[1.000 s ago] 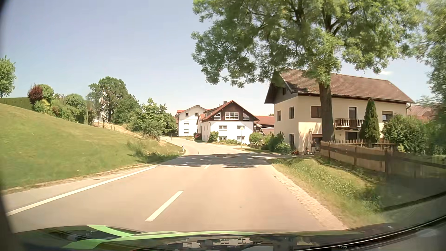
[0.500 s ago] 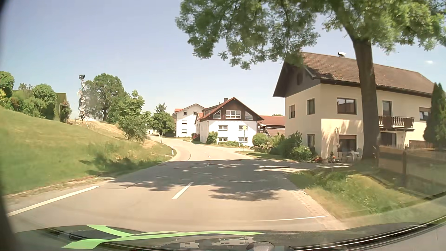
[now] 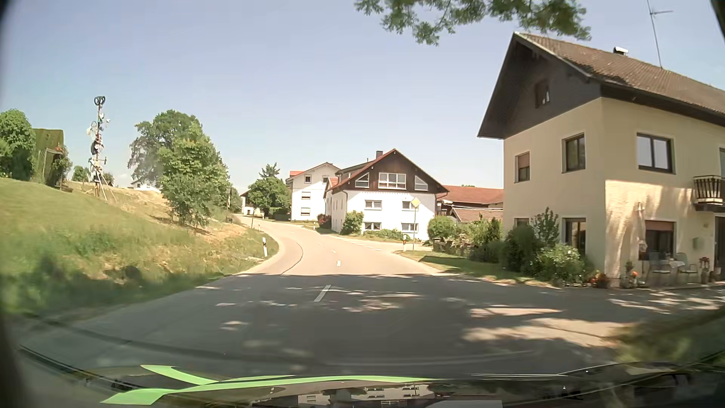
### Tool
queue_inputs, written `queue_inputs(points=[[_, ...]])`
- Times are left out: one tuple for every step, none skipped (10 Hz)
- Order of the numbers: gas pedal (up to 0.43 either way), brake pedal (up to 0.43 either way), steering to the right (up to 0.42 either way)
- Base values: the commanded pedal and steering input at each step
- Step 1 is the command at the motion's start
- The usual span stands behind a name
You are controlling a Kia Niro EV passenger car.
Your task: Follow the waypoints while adhering to traffic rules and regulations
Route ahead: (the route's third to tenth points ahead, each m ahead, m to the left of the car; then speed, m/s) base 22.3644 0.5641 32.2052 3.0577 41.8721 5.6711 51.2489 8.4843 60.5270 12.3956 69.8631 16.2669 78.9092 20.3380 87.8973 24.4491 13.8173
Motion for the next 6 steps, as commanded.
queue_inputs(points=[[0.13,0.0,-0.027],[0.138,0.0,-0.03],[0.138,0.0,-0.034],[0.15,0.0,-0.035],[0.157,0.0,-0.035],[0.157,0.0,-0.035]])
